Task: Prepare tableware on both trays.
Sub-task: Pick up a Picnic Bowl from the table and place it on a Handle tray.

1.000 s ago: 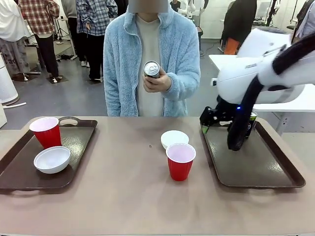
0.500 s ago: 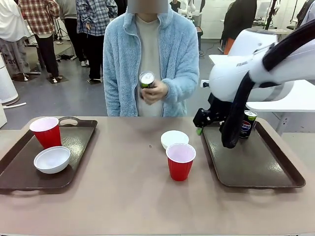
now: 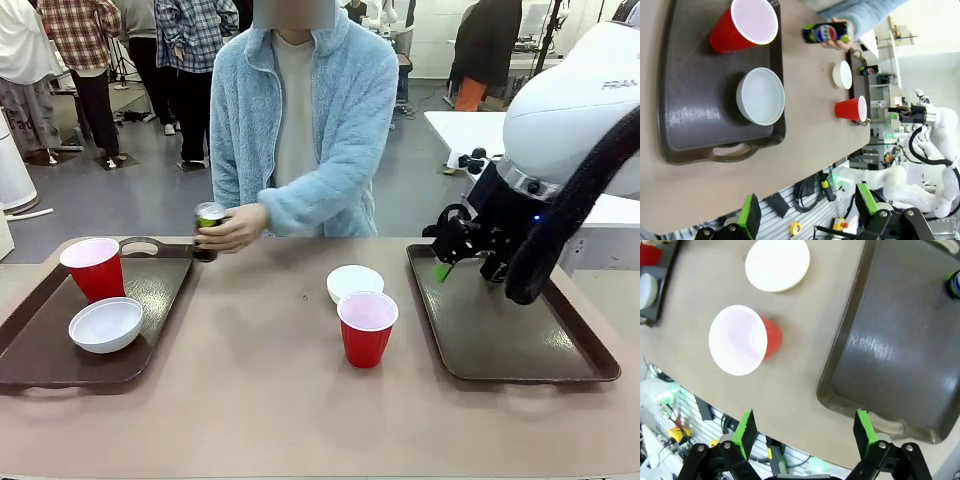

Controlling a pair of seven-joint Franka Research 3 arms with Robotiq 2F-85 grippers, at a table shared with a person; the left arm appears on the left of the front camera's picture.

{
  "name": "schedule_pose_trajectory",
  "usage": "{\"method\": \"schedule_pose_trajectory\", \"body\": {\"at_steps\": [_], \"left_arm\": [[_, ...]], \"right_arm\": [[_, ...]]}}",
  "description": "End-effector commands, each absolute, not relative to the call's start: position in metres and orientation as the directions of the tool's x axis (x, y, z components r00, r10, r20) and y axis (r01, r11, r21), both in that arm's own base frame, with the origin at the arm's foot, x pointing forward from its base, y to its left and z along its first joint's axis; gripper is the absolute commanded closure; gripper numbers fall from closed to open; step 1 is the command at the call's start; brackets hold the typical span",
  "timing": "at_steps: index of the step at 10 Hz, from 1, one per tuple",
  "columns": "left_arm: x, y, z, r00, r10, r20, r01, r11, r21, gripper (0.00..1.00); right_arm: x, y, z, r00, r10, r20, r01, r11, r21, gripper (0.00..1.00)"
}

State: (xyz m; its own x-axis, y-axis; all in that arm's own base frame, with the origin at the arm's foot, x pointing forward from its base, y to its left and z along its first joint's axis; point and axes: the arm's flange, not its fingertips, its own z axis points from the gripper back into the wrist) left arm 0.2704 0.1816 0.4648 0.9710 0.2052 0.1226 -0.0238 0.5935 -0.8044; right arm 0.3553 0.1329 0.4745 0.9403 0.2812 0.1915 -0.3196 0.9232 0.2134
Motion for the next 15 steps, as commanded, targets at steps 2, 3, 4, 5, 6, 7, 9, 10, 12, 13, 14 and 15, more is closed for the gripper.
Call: {"method": "schedule_pose_trajectory", "body": {"at_steps": [2, 3, 4, 5, 6, 7, 9, 10, 12, 13, 14, 15], "left_arm": [[0.269, 0.182, 0.466, 0.969, 0.209, 0.134, -0.011, 0.577, -0.817, 0.00], [0.269, 0.182, 0.466, 0.969, 0.209, 0.134, -0.011, 0.577, -0.817, 0.00], [0.269, 0.182, 0.466, 0.969, 0.209, 0.134, -0.011, 0.577, -0.817, 0.00], [0.269, 0.182, 0.466, 0.969, 0.209, 0.134, -0.011, 0.577, -0.817, 0.00], [0.269, 0.182, 0.466, 0.969, 0.209, 0.134, -0.011, 0.577, -0.817, 0.00], [0.269, 0.182, 0.466, 0.969, 0.209, 0.134, -0.011, 0.577, -0.817, 0.00], [0.269, 0.182, 0.466, 0.969, 0.209, 0.134, -0.011, 0.577, -0.817, 0.00], [0.269, 0.182, 0.466, 0.969, 0.209, 0.134, -0.011, 0.577, -0.817, 0.00], [0.269, 0.182, 0.466, 0.969, 0.209, 0.134, -0.011, 0.577, -0.817, 0.00], [0.269, 0.182, 0.466, 0.969, 0.209, 0.134, -0.011, 0.577, -0.817, 0.00], [0.269, 0.182, 0.466, 0.969, 0.209, 0.134, -0.011, 0.577, -0.817, 0.00], [0.269, 0.182, 0.466, 0.969, 0.209, 0.134, -0.011, 0.577, -0.817, 0.00]], "right_arm": [[0.355, 0.133, 0.474, 0.940, 0.281, 0.192, -0.320, 0.923, 0.213, 0.00], [0.355, 0.133, 0.474, 0.940, 0.281, 0.192, -0.320, 0.923, 0.213, 0.00], [0.355, 0.133, 0.474, 0.940, 0.281, 0.192, -0.320, 0.923, 0.213, 0.00], [0.352, 0.132, 0.475, 0.941, 0.283, 0.187, -0.321, 0.923, 0.214, 0.00], [0.355, 0.139, 0.469, 0.933, 0.315, 0.174, -0.347, 0.915, 0.205, 0.00], [0.367, 0.150, 0.462, 0.934, 0.285, 0.217, -0.328, 0.924, 0.197, 0.00], [0.395, 0.174, 0.446, 0.937, 0.209, 0.279, -0.264, 0.948, 0.177, 0.00], [0.411, 0.188, 0.436, 0.932, 0.179, 0.314, -0.235, 0.961, 0.148, 0.00], [0.437, 0.209, 0.414, 0.924, 0.159, 0.348, -0.210, 0.971, 0.112, 0.00], [0.445, 0.217, 0.405, 0.918, 0.165, 0.360, -0.212, 0.972, 0.097, 0.00], [0.454, 0.220, 0.395, 0.912, 0.165, 0.375, -0.212, 0.973, 0.090, 0.00], [0.460, 0.222, 0.387, 0.909, 0.163, 0.383, -0.213, 0.973, 0.093, 0.00]]}}
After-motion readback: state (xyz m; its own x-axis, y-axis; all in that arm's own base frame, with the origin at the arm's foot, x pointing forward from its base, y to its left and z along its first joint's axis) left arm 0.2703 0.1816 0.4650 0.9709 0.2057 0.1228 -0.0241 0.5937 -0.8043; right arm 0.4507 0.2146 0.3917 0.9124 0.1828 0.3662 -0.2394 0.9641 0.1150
